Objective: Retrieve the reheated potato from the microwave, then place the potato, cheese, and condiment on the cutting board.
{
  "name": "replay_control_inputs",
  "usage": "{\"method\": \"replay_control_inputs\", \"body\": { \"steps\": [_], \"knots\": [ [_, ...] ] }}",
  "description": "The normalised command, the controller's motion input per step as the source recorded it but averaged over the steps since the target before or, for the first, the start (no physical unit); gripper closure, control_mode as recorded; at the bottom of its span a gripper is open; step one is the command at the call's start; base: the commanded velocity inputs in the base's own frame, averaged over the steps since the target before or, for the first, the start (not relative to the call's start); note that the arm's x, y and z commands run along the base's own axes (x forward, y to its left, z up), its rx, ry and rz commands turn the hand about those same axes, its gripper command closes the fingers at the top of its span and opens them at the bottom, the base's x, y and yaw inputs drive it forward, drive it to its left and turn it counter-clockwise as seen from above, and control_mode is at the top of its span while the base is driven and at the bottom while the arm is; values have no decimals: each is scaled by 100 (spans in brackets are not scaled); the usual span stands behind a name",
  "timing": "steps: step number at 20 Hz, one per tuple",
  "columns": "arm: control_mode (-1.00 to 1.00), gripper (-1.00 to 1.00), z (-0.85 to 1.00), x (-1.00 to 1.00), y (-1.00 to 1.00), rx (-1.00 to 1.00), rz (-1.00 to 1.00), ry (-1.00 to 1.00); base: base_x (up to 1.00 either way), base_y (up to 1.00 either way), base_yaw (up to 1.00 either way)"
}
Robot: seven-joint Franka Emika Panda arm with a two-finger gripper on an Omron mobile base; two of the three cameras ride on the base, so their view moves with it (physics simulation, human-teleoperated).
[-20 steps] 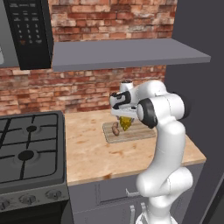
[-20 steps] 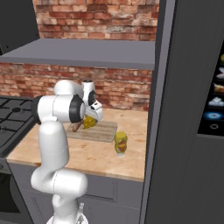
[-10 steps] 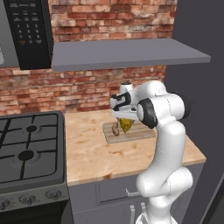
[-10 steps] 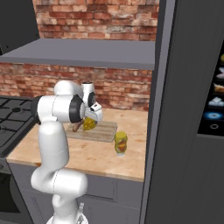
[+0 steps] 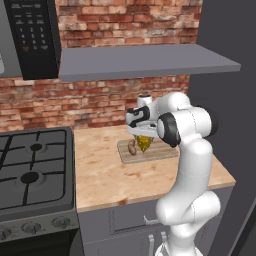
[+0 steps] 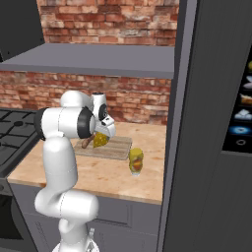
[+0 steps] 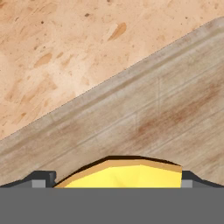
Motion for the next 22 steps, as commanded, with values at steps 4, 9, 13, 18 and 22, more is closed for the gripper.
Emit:
{"method": "replay_control_inputs", "body": {
  "steps": [4, 9, 13, 18, 22],
  "knots": [
    [-100, -100, -21, 12, 0, 0, 0, -6, 0, 0, 0],
    [-100, -100, -20, 13, -2, -1, 0, -15, 0, 0, 0],
    [-100, -100, -11, 6, 0, -1, 3, -27, 0, 0, 0],
    [-100, -100, 3, 0, 0, 0, 3, -27, 0, 0, 0],
    [-100, -100, 15, -10, -10, 0, 0, -13, 0, 0, 0]
  ]
}}
